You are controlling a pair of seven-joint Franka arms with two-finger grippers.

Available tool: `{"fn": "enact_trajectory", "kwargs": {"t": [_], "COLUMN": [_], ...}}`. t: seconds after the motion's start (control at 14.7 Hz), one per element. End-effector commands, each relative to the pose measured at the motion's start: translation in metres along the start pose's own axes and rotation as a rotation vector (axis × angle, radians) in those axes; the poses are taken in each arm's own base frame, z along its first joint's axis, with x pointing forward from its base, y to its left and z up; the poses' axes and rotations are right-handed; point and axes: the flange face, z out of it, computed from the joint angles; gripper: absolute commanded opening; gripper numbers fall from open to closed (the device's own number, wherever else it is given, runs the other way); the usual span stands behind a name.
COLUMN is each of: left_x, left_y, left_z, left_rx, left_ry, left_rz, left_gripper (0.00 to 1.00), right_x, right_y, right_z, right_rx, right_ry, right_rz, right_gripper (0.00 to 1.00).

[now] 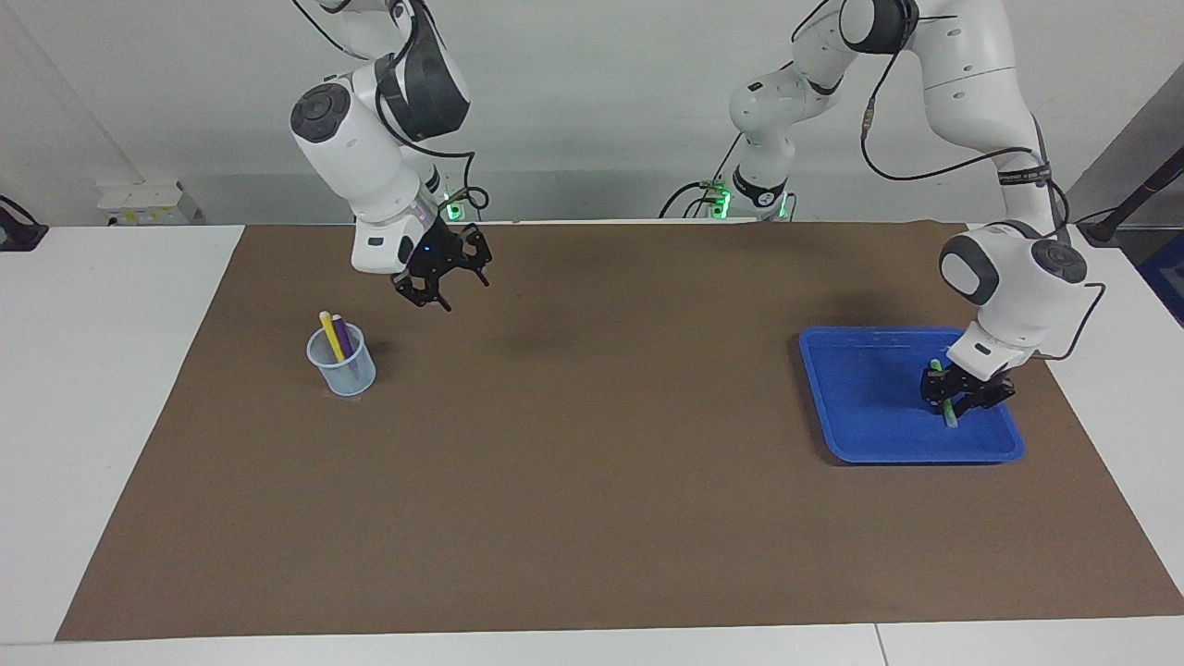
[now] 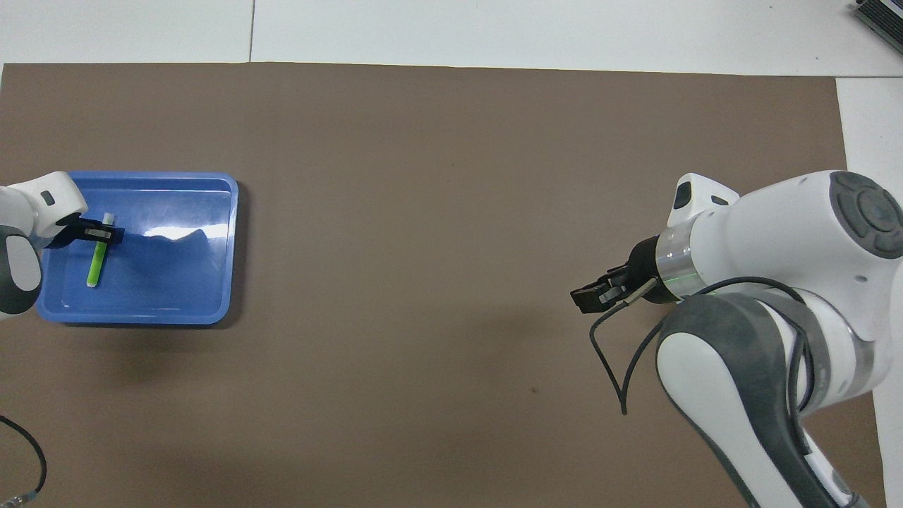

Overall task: Transfer and insert pens with both arms
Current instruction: 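Move the right gripper back toward the left gripper while the left grasps the green pen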

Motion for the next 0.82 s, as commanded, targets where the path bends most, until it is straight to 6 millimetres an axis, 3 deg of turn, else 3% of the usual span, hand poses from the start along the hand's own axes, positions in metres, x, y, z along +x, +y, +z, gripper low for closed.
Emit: {"fn": "enact_trajectory", "kwargs": {"t": [0.0, 0.14, 0.41, 0.75], "left_x": [-0.004, -0.003, -0.002, 0.025], "left_y": [-0.003, -0.003, -0.002, 0.011], "left_z": [0.015, 0.015, 0.014, -0.021], "left_rx": [0.003, 0.004, -0.008, -0.056], "left_ry": [-0.005, -0.004, -0.023, -0.135], "left_rz": [0.012, 0.010, -0.024, -0.179], "left_gripper": [0.00, 0.00, 0.00, 0.00], "right_x": [0.005, 0.010, 0.020, 0.026], "right_y": [-0.022, -0.034, -0.084, -0.121], "right_z": [0.003, 0.004, 0.022, 0.037], "right_rx": [0.076, 0.140, 0.212, 0.277], "right_ry": [0.042, 0.079, 0.139, 0.153], "right_rz": [0.188, 0.308, 0.452, 0.612], "right_gripper": [0.70, 0.72, 0.77, 0.83]}}
